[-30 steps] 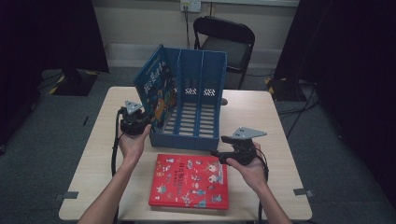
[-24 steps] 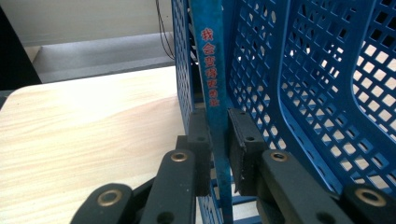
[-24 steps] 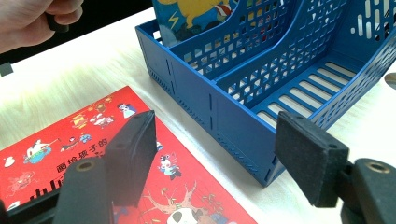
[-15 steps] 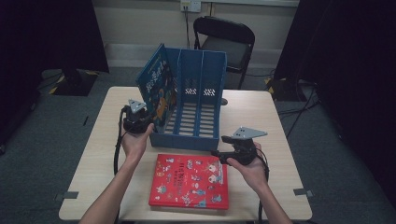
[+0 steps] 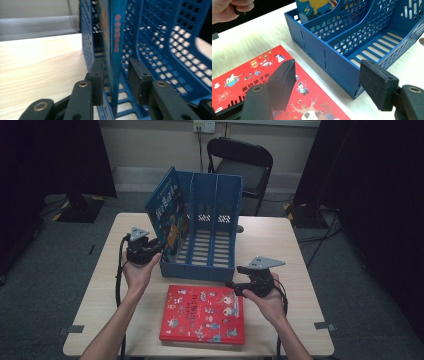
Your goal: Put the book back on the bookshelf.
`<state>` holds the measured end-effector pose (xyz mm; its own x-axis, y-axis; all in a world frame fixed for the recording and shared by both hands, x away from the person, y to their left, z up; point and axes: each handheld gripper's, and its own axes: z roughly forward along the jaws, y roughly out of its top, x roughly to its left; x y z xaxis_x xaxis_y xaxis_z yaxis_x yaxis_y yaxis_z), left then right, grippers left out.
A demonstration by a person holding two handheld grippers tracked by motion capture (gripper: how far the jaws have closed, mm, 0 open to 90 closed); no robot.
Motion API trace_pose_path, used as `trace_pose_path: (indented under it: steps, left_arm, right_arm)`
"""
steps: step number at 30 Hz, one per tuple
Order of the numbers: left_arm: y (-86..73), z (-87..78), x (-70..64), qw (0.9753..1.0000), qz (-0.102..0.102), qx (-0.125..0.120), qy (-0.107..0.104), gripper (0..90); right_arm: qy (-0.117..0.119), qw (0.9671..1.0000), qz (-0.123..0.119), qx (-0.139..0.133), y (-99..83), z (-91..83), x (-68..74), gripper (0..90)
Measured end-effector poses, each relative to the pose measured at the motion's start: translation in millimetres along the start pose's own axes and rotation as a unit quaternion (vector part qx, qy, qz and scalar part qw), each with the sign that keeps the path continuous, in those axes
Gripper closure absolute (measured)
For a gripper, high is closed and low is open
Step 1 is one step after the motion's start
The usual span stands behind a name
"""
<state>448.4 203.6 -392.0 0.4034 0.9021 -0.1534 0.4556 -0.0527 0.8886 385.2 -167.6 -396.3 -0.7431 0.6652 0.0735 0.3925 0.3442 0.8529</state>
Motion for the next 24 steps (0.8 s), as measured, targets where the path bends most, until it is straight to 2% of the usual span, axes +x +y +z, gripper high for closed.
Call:
trace_pose_path:
  steps: [5, 11, 13, 16, 17, 22, 24]
  left_arm:
    - [-4.3, -10.1, 6.6, 0.9996, -0.009, 0.000, -0.027, 66.3]
    - [-13.8, -23.4, 6.5, 0.9989, 0.003, 0.013, -0.046, 69.4]
    - [-20.6, -28.4, 5.6, 0.9979, -0.011, 0.014, -0.062, 69.9]
    - [-28.5, -29.5, 1.0, 0.9982, 0.011, 0.031, -0.051, 69.9]
    - [-32.8, -29.7, 0.0, 0.9974, 0.009, 0.038, -0.061, 69.9]
    - [-44.1, -32.1, -5.1, 0.9958, 0.017, 0.060, -0.067, 69.2]
    - [-47.5, -35.1, -7.2, 0.9945, 0.019, 0.065, -0.079, 68.0]
  right_arm:
    - [0.002, 1.0000, -0.001, 0.003, -0.2, 1.0, 1.1, 29.7]
    - [0.003, 0.9999, 0.001, 0.010, -4.5, 2.3, 1.2, 29.7]
    - [0.003, 0.9999, 0.002, 0.012, -7.1, 2.3, 1.4, 29.7]
    - [0.002, 0.9997, 0.001, 0.023, -13.1, 1.9, 1.9, 29.7]
    - [0.002, 0.9996, -0.001, 0.027, -15.6, 2.3, 1.6, 29.7]
    - [-0.005, 0.9986, -0.002, 0.053, -29.8, 2.7, 0.6, 29.6]
    - [-0.005, 0.9979, -0.004, 0.065, -35.2, 2.8, 0.2, 29.4]
